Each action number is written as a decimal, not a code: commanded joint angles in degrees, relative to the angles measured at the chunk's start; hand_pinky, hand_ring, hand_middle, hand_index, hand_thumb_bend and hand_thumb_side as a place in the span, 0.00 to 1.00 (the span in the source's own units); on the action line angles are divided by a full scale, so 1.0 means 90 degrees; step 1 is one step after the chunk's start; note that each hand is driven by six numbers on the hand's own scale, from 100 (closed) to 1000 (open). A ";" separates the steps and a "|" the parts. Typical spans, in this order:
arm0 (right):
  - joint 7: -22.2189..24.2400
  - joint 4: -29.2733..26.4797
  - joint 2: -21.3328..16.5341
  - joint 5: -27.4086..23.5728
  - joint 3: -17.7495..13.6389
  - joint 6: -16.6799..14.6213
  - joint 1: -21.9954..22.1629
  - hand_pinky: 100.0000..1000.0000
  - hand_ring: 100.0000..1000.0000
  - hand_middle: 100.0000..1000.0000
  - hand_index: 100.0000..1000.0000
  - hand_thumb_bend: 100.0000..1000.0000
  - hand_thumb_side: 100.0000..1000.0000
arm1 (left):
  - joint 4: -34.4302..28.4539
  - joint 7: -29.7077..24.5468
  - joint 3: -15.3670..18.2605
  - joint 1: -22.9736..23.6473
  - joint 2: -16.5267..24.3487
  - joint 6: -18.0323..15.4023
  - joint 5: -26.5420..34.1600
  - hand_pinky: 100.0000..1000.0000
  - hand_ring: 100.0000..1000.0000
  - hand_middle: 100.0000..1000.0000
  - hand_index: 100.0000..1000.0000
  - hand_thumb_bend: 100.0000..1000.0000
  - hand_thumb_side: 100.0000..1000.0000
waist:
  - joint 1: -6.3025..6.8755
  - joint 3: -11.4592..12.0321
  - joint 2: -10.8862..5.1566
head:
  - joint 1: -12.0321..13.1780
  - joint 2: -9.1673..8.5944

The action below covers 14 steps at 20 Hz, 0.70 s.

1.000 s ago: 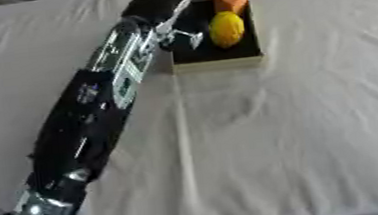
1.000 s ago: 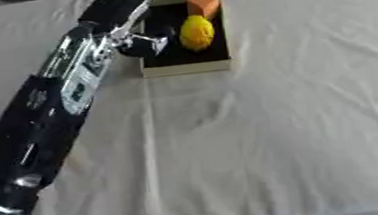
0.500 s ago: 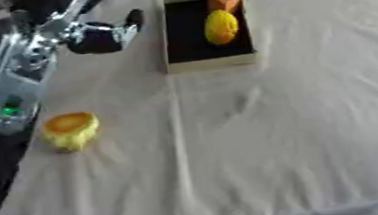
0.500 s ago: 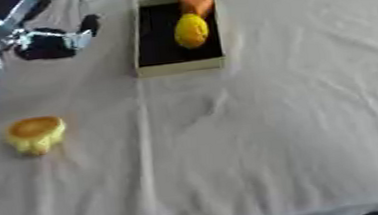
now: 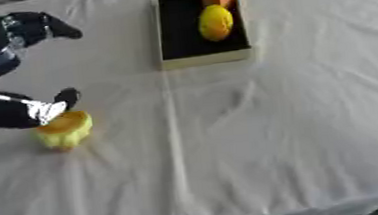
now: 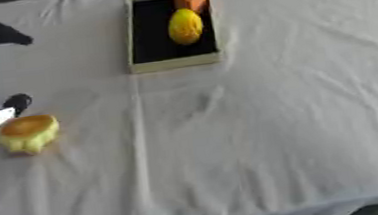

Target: Pick up objects on the table and place them in the box.

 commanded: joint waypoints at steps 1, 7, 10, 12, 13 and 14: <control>0.0002 -0.0093 -0.0208 0.0029 -0.0066 -0.0013 -0.0079 0.96 0.83 0.64 0.82 0.00 0.48 | -0.0096 -0.0107 0.0129 0.0116 0.0394 -0.0057 0.0238 0.87 0.83 0.77 0.88 0.26 0.17 | -0.0029 -0.0007 -0.0087 | 0.0037 -0.0016; -0.0005 -0.0093 -0.0198 0.0031 -0.0076 -0.0012 -0.0068 0.96 0.83 0.64 0.82 0.00 0.48 | -0.0096 -0.0286 0.0163 0.0633 0.0575 -0.0005 0.0389 0.87 0.83 0.77 0.88 0.30 0.22 | -0.0043 -0.0008 -0.0077 | 0.0029 -0.0016; -0.0001 -0.0093 -0.0175 0.0025 -0.0078 -0.0001 -0.0062 0.96 0.83 0.64 0.82 0.00 0.49 | -0.0096 -0.0307 0.0208 0.0828 0.0565 0.0152 0.0258 0.87 0.84 0.78 0.89 0.35 0.22 | -0.0044 0.0000 -0.0075 | 0.0040 -0.0026; 0.0010 -0.0093 -0.0164 0.0020 -0.0074 0.0005 -0.0059 0.96 0.83 0.64 0.82 0.00 0.49 | -0.0096 -0.0321 0.0214 0.0904 0.0537 0.0274 0.0115 0.88 0.84 0.79 0.90 0.42 0.24 | -0.0047 -0.0001 -0.0072 | 0.0047 -0.0033; 0.0015 -0.0093 -0.0159 0.0018 -0.0074 0.0007 -0.0054 0.96 0.83 0.64 0.82 0.00 0.49 | -0.0096 -0.0337 0.0208 0.0923 0.0512 0.0329 0.0059 0.88 0.85 0.79 0.90 0.45 0.20 | -0.0049 -0.0003 -0.0071 | 0.0050 -0.0031; 0.0019 -0.0093 -0.0153 0.0016 -0.0074 0.0013 -0.0046 0.96 0.83 0.64 0.82 0.00 0.49 | -0.0096 -0.0361 0.0208 0.0926 0.0489 0.0390 -0.0021 0.88 0.85 0.79 0.90 0.48 0.15 | -0.0051 -0.0005 -0.0071 | 0.0058 -0.0030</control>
